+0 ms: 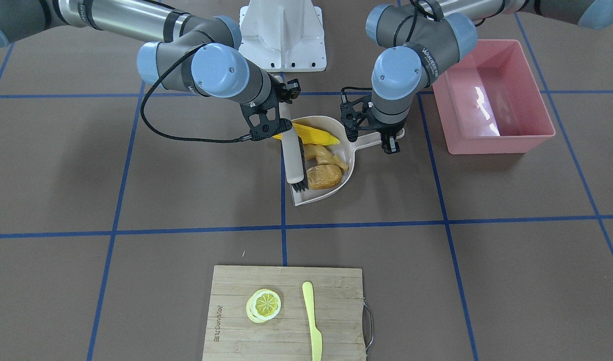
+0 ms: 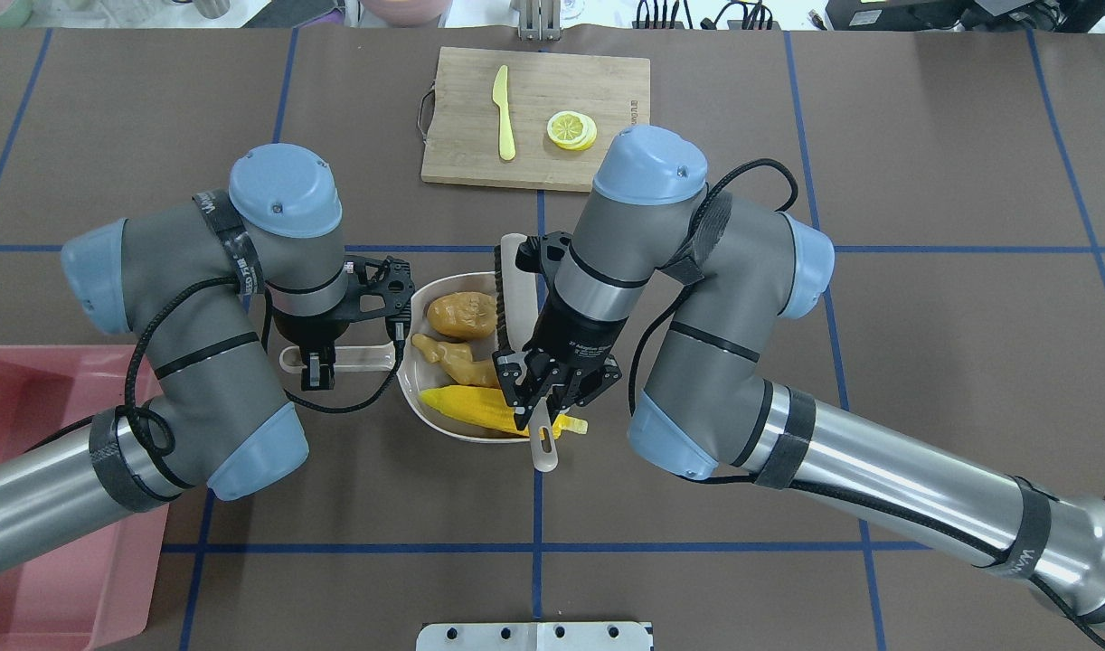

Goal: Sweep and dump trash into bin
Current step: 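Sweep the remaining items fully into the dustpan with the right gripper's brush, then lift the dustpan with the left gripper while the right gripper withdraws the brush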

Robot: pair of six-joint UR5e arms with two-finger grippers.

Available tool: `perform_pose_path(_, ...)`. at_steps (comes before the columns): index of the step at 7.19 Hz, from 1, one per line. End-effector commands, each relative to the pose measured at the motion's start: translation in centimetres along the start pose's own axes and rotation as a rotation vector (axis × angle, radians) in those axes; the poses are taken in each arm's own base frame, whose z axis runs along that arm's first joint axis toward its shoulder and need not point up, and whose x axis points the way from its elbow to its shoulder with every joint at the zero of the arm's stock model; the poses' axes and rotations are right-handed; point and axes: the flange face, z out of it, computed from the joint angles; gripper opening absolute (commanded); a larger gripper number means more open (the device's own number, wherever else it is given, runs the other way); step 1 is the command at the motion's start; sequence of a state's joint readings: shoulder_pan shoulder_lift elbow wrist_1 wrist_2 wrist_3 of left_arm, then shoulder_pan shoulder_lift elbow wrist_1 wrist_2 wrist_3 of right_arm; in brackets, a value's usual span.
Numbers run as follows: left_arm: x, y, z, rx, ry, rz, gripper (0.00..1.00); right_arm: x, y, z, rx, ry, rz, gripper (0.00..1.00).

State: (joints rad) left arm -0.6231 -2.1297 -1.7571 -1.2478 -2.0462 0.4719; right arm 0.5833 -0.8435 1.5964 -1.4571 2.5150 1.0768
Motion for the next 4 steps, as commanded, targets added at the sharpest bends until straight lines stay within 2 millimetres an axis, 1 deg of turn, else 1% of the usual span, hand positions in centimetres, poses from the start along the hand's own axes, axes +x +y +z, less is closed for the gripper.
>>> perform_pose_path(1,0.2,-0.5,-0.1,0.031,-0.014,0.020,0.00,5.1,0.8,-6.8,0.064,-0.007,0.067,0.00)
perform_pose_path(2,0.0,-0.6,0.0,0.061,-0.030,0.036,0.00,8.7,0.7,-11.5,0.117,-0.023,0.111,0.00)
perform_pose_path(3,-0.2,-1.0,0.2,0.087,-0.043,0.048,0.00,11.8,0.8,-14.7,0.165,-0.016,0.162,0.00)
perform_pose_path(4,-0.3,-1.2,0.2,0.106,-0.051,0.057,0.00,15.1,0.3,-16.9,0.203,-0.005,0.211,0.00)
